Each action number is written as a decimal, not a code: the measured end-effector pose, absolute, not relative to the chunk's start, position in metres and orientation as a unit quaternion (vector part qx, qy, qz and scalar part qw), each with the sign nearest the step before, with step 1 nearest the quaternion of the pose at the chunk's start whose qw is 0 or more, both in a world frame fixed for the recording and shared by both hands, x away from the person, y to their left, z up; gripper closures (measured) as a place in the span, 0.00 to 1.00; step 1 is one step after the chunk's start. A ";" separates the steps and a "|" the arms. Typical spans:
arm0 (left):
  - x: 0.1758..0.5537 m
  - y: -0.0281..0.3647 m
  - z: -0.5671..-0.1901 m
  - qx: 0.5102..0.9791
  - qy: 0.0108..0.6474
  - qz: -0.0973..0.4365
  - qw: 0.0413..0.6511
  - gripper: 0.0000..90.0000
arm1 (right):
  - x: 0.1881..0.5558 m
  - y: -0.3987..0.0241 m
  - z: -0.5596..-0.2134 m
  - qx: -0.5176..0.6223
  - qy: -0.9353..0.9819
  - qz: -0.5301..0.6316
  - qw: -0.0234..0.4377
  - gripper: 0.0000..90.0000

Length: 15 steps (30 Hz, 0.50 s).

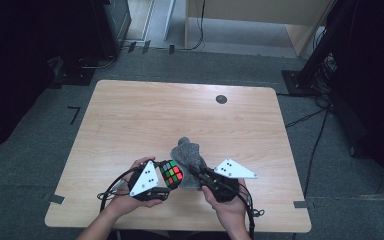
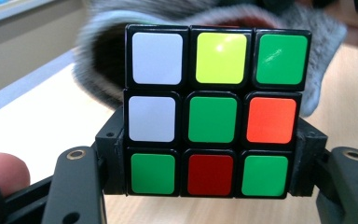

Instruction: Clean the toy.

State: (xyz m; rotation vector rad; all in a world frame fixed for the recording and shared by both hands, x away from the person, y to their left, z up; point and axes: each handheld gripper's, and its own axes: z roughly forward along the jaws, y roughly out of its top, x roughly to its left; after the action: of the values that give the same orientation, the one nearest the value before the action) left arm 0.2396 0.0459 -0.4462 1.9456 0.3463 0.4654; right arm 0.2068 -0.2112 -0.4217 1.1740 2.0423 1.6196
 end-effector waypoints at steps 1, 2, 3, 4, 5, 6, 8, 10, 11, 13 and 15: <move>0.242 0.048 -0.446 0.811 0.153 0.189 0.532 0.38 | 0.207 -0.211 -0.422 0.405 0.711 0.559 0.135 0.91; 0.243 0.048 -0.446 0.811 0.153 0.186 0.533 0.38 | 0.206 -0.209 -0.422 0.396 0.715 0.561 0.129 0.91; 0.243 0.048 -0.447 0.812 0.153 0.187 0.531 0.38 | 0.204 -0.205 -0.421 0.391 0.718 0.559 0.137 0.90; 0.243 0.048 -0.449 0.815 0.151 0.189 0.526 0.38 | 0.202 -0.202 -0.420 0.392 0.722 0.551 0.149 0.90; 0.243 0.047 -0.450 0.820 0.150 0.194 0.518 0.38 | 0.201 -0.199 -0.418 0.388 0.724 0.549 0.154 0.90; 0.242 0.045 -0.452 0.823 0.146 0.199 0.511 0.38 | 0.200 -0.199 -0.417 0.381 0.718 0.567 0.136 0.90; 0.239 0.040 -0.453 0.826 0.134 0.194 0.511 0.38 | 0.196 -0.196 -0.412 0.372 0.715 0.575 0.140 0.90; 0.234 0.036 -0.453 0.829 0.118 0.196 0.510 0.38 | 0.195 -0.193 -0.410 0.364 0.719 0.577 0.133 0.90; 0.232 0.033 -0.453 0.831 0.113 0.203 0.506 0.38 | 0.195 -0.191 -0.411 0.361 0.723 0.575 0.131 0.90; 0.232 0.033 -0.453 0.830 0.116 0.205 0.506 0.38 | 0.196 -0.193 -0.414 0.365 0.719 0.576 0.136 0.90; 0.233 0.036 -0.451 0.825 0.119 0.205 0.513 0.38 | 0.200 -0.199 -0.417 0.384 0.710 0.573 0.143 0.90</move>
State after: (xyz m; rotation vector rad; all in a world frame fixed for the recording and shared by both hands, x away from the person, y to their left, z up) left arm 0.2331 0.0355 -0.4508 1.9842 0.2863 0.4932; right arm 0.2002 -0.1989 -0.4173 1.1069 2.0481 1.6519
